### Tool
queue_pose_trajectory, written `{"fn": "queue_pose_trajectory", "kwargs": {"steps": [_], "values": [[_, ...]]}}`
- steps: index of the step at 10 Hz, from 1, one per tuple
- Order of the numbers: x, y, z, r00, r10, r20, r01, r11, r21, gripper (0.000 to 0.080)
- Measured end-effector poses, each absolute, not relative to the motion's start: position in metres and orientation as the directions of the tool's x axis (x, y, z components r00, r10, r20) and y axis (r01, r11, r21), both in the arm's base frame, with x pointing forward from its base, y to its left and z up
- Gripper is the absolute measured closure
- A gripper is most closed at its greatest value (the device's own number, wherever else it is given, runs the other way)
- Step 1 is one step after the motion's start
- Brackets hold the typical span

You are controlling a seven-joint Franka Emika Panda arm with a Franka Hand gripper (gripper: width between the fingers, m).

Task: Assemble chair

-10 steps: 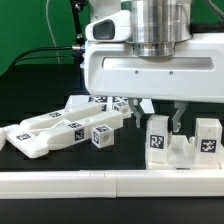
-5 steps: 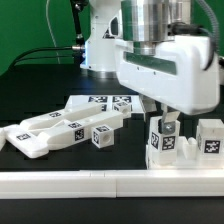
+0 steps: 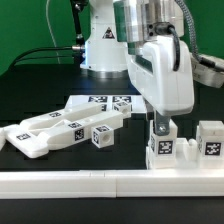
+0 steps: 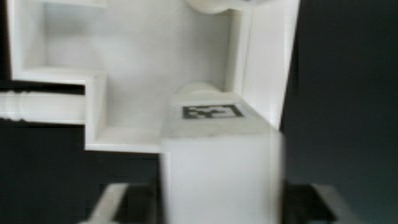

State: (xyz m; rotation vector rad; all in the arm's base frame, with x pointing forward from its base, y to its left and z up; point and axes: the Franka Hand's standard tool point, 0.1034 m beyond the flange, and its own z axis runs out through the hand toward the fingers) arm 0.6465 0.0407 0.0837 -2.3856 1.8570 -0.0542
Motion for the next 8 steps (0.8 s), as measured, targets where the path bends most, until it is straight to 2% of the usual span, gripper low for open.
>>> {"fn": "queue_pose_trajectory", "kwargs": {"steps": [1, 2, 5, 7, 8], "values": [[0.6469, 0.0429, 0.0844, 0.468, -0.884, 0.000, -0.879, -0.465, -0.107, 0.0274], [0.6477, 0.0441, 0.0843, 0.626, -0.780, 0.022, -0.773, -0.624, -0.111, 0.0186], [0.6477, 0.0423, 0.0829, 0.759, -0.649, 0.053, -0.642, -0.759, -0.110, 0.0152], [0.6475, 0.0479, 0.0811, 0.916, -0.392, 0.086, -0.388, -0.919, -0.064, 0.0151], [0.6471, 0.0511, 0.0801, 0.946, -0.313, 0.090, -0.308, -0.949, -0.059, 0.0151]]}}
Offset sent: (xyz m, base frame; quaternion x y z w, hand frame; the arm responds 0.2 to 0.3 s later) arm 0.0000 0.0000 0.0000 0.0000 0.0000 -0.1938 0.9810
